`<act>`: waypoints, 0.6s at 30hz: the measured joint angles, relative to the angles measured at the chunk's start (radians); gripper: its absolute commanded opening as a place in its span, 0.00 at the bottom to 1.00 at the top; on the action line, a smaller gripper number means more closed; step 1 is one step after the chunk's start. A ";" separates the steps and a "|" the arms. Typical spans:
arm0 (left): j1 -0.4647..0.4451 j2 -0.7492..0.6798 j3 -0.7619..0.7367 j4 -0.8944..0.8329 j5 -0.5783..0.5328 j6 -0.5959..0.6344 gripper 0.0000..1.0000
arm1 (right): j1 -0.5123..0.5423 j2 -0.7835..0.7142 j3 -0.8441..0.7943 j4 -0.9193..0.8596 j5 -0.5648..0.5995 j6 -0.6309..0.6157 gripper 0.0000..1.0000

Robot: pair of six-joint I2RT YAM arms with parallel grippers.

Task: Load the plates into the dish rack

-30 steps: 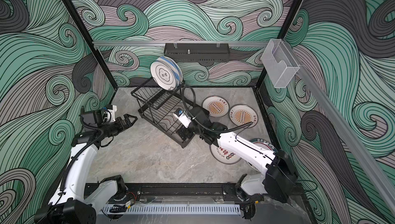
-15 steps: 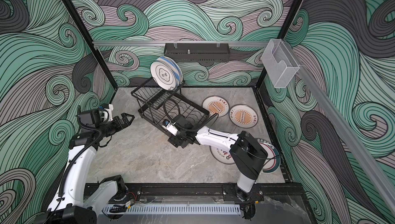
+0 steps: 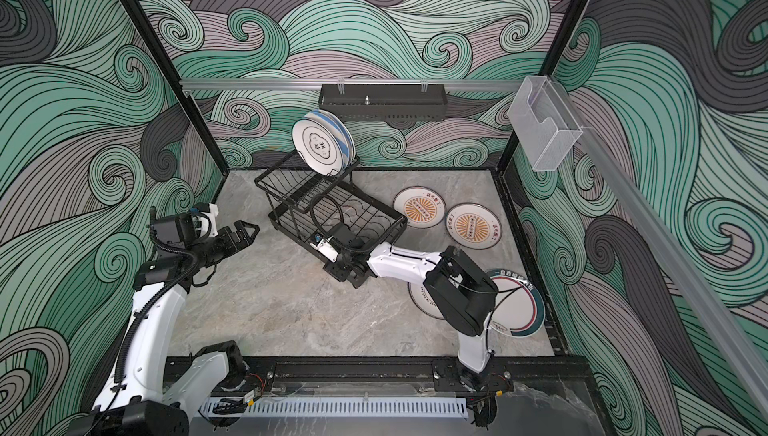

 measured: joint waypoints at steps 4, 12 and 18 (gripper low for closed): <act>0.001 0.000 -0.001 0.000 -0.001 0.000 0.99 | 0.007 0.021 0.016 0.000 0.021 0.004 0.45; 0.008 -0.001 -0.004 -0.002 -0.002 0.000 0.99 | 0.019 0.074 0.061 -0.002 0.045 0.005 0.16; 0.008 -0.001 -0.004 -0.002 -0.003 0.000 0.99 | 0.039 0.110 0.102 -0.009 0.065 0.050 0.00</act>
